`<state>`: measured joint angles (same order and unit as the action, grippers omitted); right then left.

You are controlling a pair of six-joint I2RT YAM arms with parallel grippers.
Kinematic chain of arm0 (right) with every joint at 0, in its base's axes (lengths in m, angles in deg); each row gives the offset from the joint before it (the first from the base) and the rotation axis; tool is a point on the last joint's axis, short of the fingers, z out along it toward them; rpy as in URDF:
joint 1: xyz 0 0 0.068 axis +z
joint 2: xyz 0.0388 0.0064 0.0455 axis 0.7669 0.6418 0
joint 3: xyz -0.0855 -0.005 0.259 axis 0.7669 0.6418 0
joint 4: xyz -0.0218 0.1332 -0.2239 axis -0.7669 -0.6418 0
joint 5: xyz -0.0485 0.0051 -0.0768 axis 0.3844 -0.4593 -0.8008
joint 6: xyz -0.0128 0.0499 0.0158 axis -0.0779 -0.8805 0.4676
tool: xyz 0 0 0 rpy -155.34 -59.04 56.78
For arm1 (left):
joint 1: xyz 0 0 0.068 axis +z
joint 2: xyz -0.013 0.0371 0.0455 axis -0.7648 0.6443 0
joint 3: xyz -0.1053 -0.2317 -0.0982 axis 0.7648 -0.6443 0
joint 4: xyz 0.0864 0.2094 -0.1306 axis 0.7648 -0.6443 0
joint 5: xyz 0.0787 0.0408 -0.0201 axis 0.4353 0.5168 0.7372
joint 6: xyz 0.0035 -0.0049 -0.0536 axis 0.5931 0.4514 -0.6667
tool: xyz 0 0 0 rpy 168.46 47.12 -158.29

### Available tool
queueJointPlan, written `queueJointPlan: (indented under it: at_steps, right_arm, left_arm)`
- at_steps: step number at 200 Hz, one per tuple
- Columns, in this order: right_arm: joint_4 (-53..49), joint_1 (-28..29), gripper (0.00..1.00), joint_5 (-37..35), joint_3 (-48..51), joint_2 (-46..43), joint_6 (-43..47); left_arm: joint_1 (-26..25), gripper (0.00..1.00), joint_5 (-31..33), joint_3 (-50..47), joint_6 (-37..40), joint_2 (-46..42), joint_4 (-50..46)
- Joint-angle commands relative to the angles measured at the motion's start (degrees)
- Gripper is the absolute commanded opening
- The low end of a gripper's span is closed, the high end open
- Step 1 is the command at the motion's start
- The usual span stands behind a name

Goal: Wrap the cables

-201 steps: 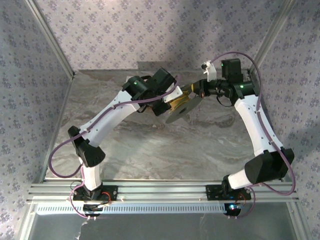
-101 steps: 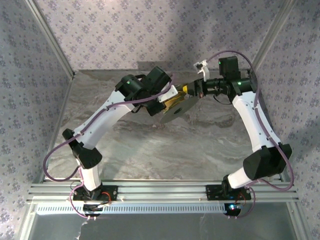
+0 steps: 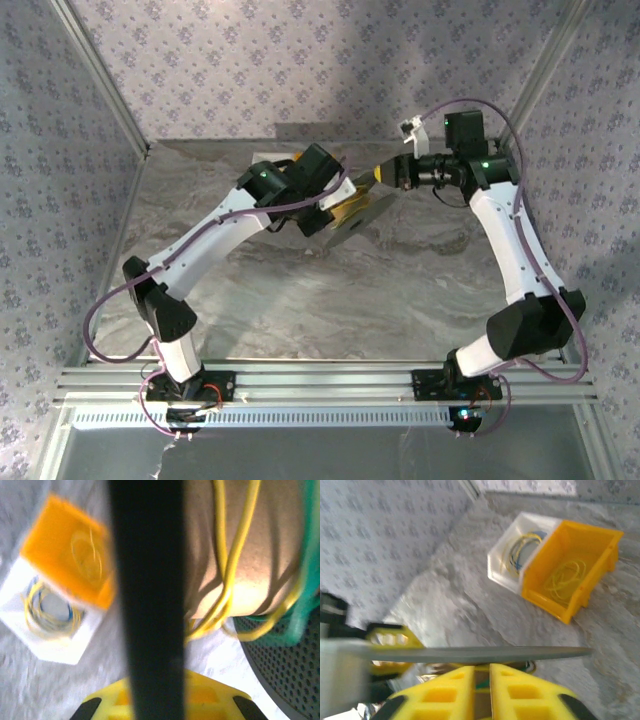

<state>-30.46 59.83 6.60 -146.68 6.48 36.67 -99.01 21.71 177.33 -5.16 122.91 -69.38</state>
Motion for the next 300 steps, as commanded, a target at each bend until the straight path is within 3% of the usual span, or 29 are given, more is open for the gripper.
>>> queueJointPlan:
  at_steps: [1,32,56,87,130,177,215,254,286,300]
  right_arm:
    - [5.8,-1.9,0.45,4.6,-5.8,-5.5,-0.4]
    - [5.5,-5.8,0.80,4.8,-5.1,-7.0,-0.1]
    - [6.0,-9.2,1.00,5.3,-2.1,-9.8,0.4]
    - [7.8,-11.4,1.00,6.5,8.7,-14.5,0.4]
    - [19.2,-11.5,1.00,13.6,28.0,-19.9,2.9]
    - [22.1,-10.2,1.00,22.2,31.3,-19.7,5.0]
    - [21.3,-6.1,1.00,26.3,30.7,-17.6,7.2]
    - [20.3,-0.7,0.99,25.9,29.0,-14.7,8.9]
    - [18.2,0.8,0.81,26.7,27.2,-13.4,10.1]
    - [16.9,0.9,0.62,26.9,26.6,-13.5,10.9]
  left_arm:
    - [1.9,0.00,5.5,-6.4,0.8,0.4,-5.8]
    - [3.7,0.00,4.6,-12.9,0.0,-2.5,0.2]
    - [5.1,0.00,-0.8,-14.8,0.6,-5.0,2.0]
    - [6.9,0.00,-13.3,-14.1,3.3,-8.9,2.8]
    - [9.7,0.00,-34.0,-14.9,7.0,-14.7,6.3]
    - [15.3,0.00,-49.7,-18.9,6.0,-18.6,12.0]
    - [15.7,0.00,-52.0,-19.4,5.4,-18.2,13.7]
    - [15.8,0.00,-53.3,-18.8,5.1,-17.1,14.6]
    - [16.1,0.00,-53.8,-18.8,4.9,-16.7,15.0]
    - [16.3,0.00,-53.7,-19.0,4.7,-16.4,14.8]
